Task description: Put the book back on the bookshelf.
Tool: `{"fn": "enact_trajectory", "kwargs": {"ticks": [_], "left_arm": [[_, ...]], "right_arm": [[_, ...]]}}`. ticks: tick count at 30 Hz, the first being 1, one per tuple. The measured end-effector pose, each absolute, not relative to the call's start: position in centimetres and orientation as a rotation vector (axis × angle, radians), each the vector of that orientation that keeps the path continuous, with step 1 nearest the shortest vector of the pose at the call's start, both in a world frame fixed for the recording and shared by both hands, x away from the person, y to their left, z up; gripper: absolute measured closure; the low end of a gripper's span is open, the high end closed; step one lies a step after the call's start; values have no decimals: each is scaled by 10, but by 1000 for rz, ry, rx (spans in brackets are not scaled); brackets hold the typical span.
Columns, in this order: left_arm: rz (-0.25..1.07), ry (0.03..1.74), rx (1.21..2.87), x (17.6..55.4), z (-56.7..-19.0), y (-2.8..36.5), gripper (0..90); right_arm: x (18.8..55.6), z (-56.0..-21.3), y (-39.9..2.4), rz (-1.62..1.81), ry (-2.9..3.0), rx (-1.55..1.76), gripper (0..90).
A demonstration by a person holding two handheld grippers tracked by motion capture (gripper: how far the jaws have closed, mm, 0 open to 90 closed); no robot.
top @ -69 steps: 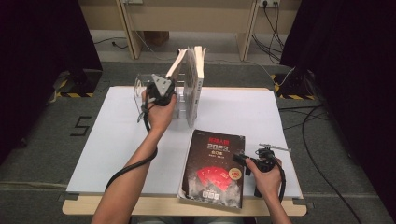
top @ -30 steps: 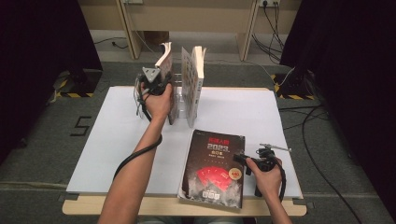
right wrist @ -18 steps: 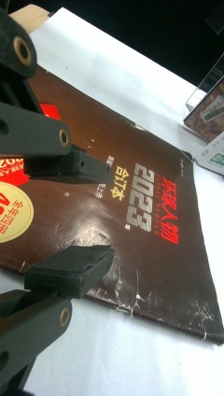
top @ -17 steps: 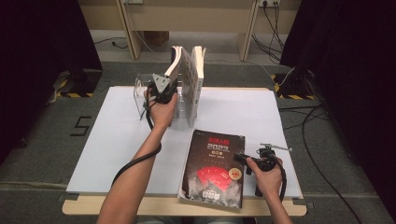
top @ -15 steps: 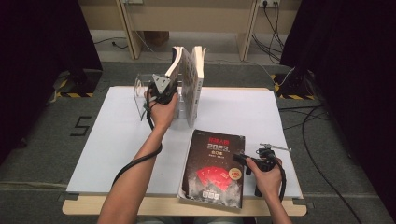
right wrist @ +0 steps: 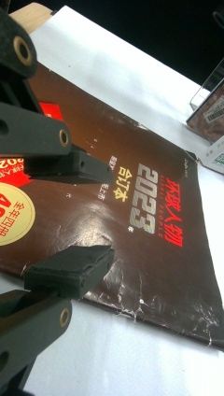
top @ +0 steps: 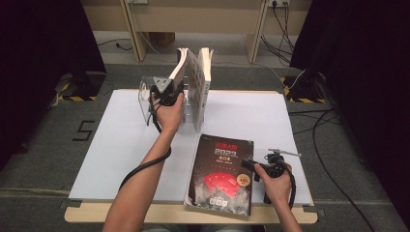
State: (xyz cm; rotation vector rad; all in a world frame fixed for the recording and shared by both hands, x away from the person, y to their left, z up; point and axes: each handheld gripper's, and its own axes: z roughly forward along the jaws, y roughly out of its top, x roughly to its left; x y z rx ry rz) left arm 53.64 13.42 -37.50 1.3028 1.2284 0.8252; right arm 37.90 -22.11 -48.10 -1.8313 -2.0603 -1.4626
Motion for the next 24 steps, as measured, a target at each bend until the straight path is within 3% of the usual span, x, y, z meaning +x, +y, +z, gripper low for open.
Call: {"fn": "enact_trajectory", "kwargs": {"ticks": [5,15,24], "left_arm": [[784,1220,1301,537,-377,138,631],[821,1170,1364,530,-374,140,465],[825,1139,1388,521,-376,141,376]], "right_arm": [[379,-481,-221,-1457,-2056,-1834,580],[378,-481,-221,-1463,-2065,-1834,580],[378,-481,-220,-1461,-2062,-1836,580]]}}
